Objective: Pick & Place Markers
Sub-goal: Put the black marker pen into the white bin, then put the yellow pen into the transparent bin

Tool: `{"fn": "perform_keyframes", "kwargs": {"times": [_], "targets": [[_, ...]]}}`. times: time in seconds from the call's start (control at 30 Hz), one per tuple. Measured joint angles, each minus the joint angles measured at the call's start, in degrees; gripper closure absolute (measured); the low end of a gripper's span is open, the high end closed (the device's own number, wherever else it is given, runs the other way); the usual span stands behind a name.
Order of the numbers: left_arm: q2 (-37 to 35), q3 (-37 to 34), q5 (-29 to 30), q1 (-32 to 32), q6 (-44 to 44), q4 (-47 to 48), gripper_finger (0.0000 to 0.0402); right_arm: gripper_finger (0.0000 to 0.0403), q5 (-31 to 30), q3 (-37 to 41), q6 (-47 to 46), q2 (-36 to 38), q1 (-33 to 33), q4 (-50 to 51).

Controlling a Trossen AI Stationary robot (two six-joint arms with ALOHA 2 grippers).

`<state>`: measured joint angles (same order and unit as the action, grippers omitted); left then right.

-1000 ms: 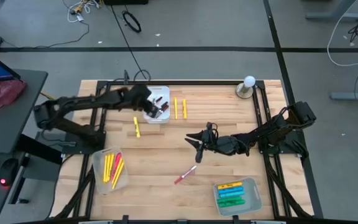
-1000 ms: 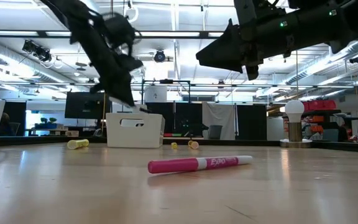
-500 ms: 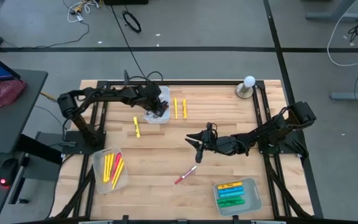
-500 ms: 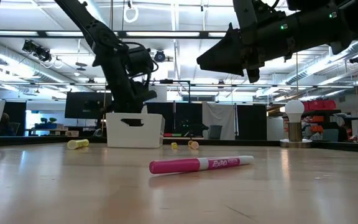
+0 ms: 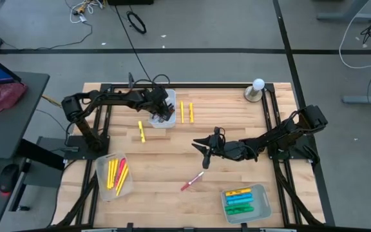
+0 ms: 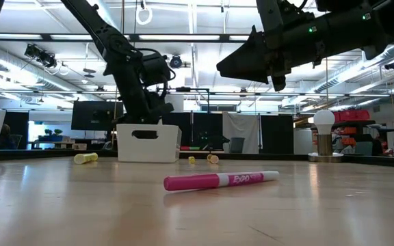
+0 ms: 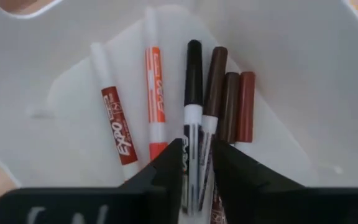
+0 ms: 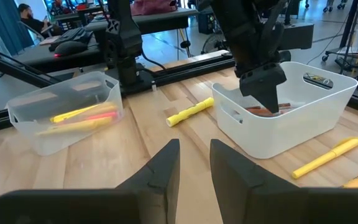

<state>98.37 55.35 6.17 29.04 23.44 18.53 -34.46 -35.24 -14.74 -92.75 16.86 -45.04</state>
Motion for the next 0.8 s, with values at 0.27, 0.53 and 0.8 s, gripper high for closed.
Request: {"fn": "perform_keyframes", "kwargs": {"times": [0.27,0.53,0.8], "targets": [[-1.85,0.06,-2.12,0.04,-1.87,0.94,0.0239,0.0314,0.02,0.02,0.0,0.0,0.0,0.22],[-16.53,-1.6,5.7,-8.4,-6.01,6.35,0.0225,0.0314,0.04,0.0,0.0,0.0,0.0,0.34],[-28.67,-15.23,24.24,-27.29,0.87,-5.89,0.0225,0.0314,1.42,0.0,-3.68,0.04,-2.31,5.3]]}}
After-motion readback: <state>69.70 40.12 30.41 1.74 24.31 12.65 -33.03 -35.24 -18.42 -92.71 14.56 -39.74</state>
